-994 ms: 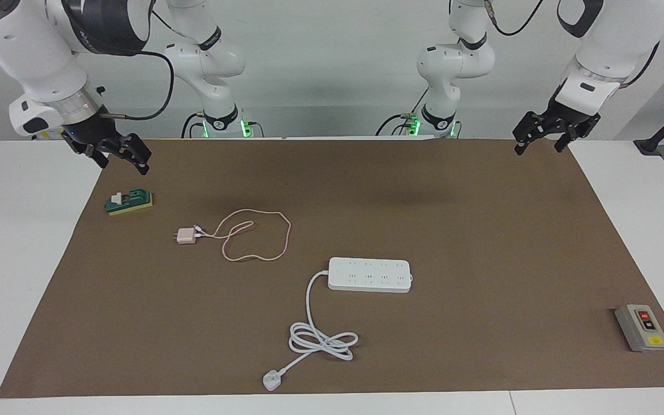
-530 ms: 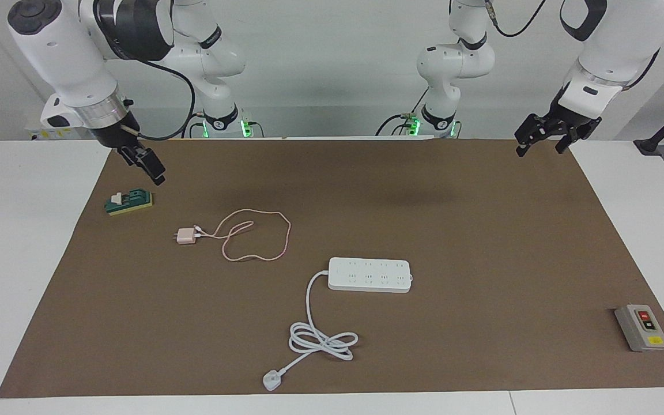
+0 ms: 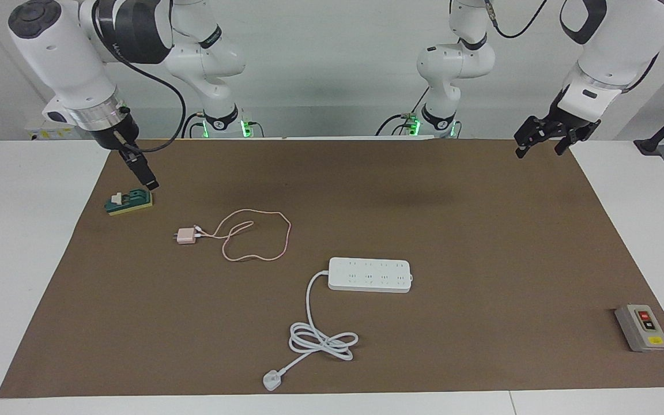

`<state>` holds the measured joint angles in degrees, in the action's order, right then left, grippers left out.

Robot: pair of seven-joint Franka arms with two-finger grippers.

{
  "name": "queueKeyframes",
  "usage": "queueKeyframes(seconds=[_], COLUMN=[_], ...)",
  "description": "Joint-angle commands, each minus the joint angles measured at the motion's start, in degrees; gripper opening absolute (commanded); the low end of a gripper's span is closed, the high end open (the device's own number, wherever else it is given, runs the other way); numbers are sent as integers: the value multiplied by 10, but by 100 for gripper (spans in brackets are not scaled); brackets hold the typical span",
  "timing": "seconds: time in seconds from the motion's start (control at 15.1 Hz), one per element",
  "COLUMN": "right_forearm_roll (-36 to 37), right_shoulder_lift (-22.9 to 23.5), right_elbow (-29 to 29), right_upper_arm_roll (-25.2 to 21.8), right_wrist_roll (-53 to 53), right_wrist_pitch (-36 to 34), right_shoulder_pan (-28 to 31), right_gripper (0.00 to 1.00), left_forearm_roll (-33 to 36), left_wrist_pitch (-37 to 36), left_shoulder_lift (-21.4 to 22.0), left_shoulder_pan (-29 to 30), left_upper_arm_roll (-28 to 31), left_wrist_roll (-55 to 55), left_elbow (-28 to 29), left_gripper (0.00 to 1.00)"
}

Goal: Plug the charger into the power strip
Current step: 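Move the right gripper into view toward the pink charger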

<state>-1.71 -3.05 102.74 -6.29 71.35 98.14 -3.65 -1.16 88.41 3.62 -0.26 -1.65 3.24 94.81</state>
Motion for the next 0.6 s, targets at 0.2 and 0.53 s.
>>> queueKeyframes(seconds=[0.2, 0.53], right_forearm_roll=[-44, -206], right_shoulder_lift=[-28, -22], right_elbow=[62, 76], right_upper_arm_roll=[1, -2], right_wrist_roll=[65, -18], right_wrist_pitch=[41, 53], right_shoulder_pan=[17, 101], right_gripper=[100, 100], left_forearm_roll=[-8, -18], left_wrist_pitch=[-38, -34], left_shoulder_lift=[7, -9], left_shoulder_pan=[7, -1], left_upper_arm_roll=[-1, -2], left_wrist_roll=[-10, -4], left_elbow=[-1, -1], left_gripper=[100, 100])
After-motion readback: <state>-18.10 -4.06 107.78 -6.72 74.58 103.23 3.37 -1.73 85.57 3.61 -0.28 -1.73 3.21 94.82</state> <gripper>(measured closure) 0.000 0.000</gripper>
